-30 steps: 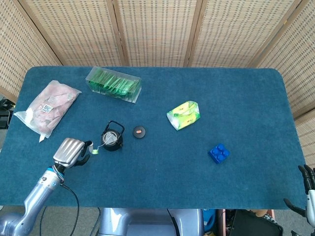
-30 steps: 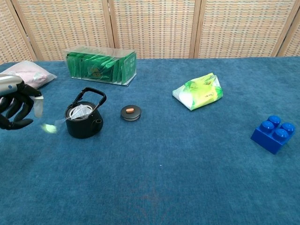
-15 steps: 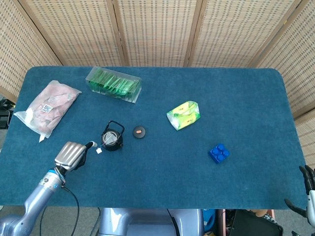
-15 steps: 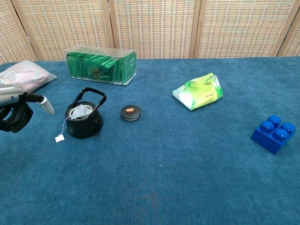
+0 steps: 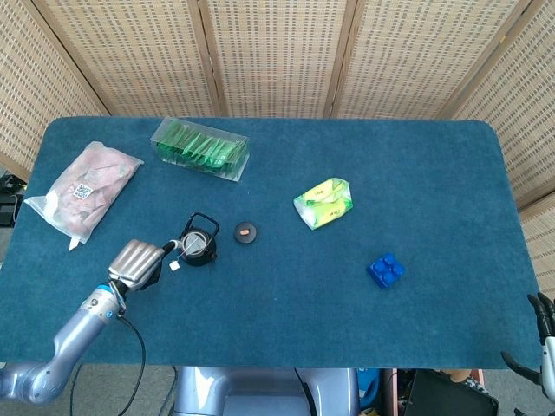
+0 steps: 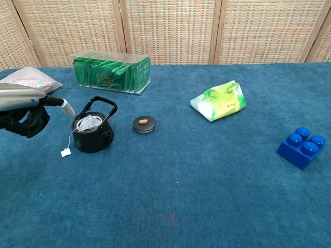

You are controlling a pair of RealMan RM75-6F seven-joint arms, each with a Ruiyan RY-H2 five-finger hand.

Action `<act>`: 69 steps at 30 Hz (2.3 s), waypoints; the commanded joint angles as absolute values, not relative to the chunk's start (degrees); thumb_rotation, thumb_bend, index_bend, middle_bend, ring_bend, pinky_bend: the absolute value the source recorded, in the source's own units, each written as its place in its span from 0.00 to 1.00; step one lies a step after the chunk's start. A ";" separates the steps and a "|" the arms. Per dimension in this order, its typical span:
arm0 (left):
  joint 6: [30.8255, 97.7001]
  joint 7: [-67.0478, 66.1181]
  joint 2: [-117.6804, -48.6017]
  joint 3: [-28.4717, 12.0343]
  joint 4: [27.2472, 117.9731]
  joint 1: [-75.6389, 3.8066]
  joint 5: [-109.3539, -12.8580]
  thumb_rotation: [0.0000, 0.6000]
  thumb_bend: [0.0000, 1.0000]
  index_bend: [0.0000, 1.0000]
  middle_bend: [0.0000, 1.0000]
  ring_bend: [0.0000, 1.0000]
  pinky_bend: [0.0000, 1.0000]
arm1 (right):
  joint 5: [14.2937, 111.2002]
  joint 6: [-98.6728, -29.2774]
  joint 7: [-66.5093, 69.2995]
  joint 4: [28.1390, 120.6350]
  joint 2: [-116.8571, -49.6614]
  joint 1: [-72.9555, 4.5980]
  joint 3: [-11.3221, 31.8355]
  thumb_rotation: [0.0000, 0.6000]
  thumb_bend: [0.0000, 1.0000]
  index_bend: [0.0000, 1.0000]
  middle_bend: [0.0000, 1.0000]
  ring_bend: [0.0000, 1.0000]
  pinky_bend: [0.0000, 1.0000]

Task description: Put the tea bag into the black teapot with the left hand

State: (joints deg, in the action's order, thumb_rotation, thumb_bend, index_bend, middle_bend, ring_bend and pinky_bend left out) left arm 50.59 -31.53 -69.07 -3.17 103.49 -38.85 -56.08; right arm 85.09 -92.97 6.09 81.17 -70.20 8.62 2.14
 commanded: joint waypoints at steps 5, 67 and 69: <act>46.10 -35.13 -70.03 -3.51 102.30 -44.05 -48.07 1.00 1.00 0.18 0.67 0.64 0.71 | 84.80 -92.95 6.12 81.09 -70.27 8.83 2.12 1.00 0.02 0.11 0.14 0.00 0.06; 91.98 -4.29 -72.00 7.61 94.80 -14.52 -81.96 1.00 0.81 0.18 0.18 0.13 0.18 | 88.89 -91.01 5.38 81.81 -69.74 4.91 2.35 1.00 0.02 0.11 0.14 0.00 0.06; 92.74 -3.93 -71.92 7.80 94.64 -13.36 -82.42 1.00 0.78 0.18 0.14 0.09 0.12 | 89.04 -90.94 5.24 81.99 -69.77 4.77 2.26 1.00 0.02 0.11 0.14 0.00 0.06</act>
State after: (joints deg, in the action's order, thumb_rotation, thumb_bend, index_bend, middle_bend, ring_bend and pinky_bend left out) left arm 92.20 -4.41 -71.85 7.43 94.96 -13.99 -81.94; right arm 89.05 -90.94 5.24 81.99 -69.77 4.77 2.26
